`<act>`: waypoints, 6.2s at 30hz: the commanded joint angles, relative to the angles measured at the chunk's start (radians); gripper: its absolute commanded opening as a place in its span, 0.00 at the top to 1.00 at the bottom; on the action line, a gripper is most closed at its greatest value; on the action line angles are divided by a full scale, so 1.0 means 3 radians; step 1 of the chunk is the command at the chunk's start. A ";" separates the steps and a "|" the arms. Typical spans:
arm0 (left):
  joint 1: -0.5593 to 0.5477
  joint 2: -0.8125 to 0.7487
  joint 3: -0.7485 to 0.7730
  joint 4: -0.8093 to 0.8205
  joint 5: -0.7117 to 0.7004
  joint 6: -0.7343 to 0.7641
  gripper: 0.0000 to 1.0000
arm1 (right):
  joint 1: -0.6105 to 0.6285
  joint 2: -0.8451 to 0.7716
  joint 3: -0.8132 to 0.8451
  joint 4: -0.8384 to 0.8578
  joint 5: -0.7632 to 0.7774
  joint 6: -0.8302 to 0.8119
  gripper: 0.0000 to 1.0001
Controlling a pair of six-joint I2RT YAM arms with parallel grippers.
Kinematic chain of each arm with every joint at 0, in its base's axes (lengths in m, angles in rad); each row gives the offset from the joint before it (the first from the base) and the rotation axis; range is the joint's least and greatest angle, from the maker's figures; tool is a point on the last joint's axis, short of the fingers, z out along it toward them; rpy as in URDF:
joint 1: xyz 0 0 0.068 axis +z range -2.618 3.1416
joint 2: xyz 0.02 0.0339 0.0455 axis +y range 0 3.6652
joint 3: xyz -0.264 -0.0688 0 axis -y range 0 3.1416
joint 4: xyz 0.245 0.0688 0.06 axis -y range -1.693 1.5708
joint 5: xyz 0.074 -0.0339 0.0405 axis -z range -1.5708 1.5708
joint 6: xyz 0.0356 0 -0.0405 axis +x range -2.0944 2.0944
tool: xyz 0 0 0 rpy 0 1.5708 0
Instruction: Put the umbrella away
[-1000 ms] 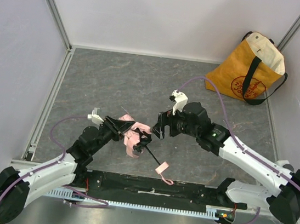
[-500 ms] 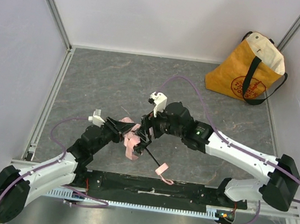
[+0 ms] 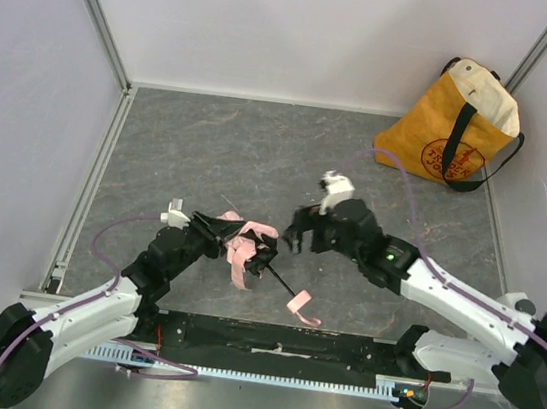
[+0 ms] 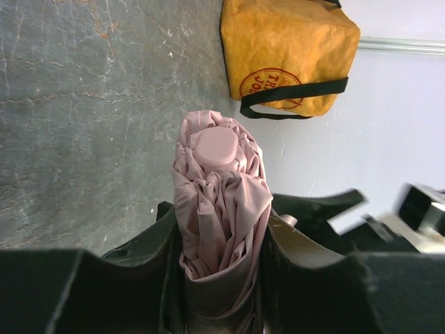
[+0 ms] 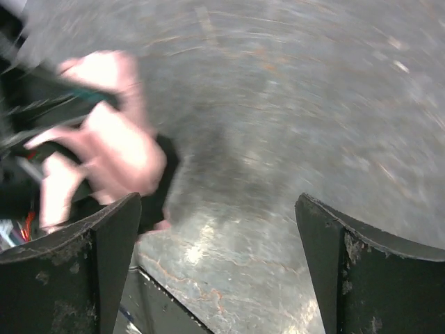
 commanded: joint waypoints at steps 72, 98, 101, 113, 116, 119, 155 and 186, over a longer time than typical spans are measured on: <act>-0.0008 0.0673 0.0487 0.2130 0.0046 -0.0701 0.98 | 0.0254 0.1058 -0.1393 0.3506 -0.0732 0.5958 0.65; -0.0227 0.0157 0.0379 0.1063 0.0695 -0.0717 0.98 | -0.0927 0.1371 -0.1153 0.5292 -0.1237 0.3561 1.00; -0.0233 0.0075 0.0405 0.0679 0.0690 -0.0676 0.98 | -0.1161 0.1192 -0.1106 0.5198 -0.1345 0.3376 1.00; -0.0243 -0.0043 0.0937 -0.1331 0.0348 -0.0206 0.98 | -0.1163 0.0235 -0.0994 0.4427 -0.1754 0.2154 1.00; -0.0253 0.0070 0.1141 -0.1760 0.0271 -0.0022 0.98 | -0.1111 0.0097 -0.0907 0.4171 -0.1887 0.1884 1.00; -0.0273 0.0162 0.1244 -0.1955 0.0164 0.0122 0.98 | -0.1025 0.0016 -0.0805 0.3768 -0.1959 0.1598 1.00; -0.0335 0.0566 0.1007 -0.1724 -0.0363 0.0689 0.98 | 0.0909 -0.0450 -0.0252 0.1206 -0.0316 -0.0750 1.00; -0.0319 0.1732 0.1878 -0.2405 0.0022 0.1620 0.98 | 0.0955 0.0209 0.0520 0.0944 -0.0452 -0.1523 1.00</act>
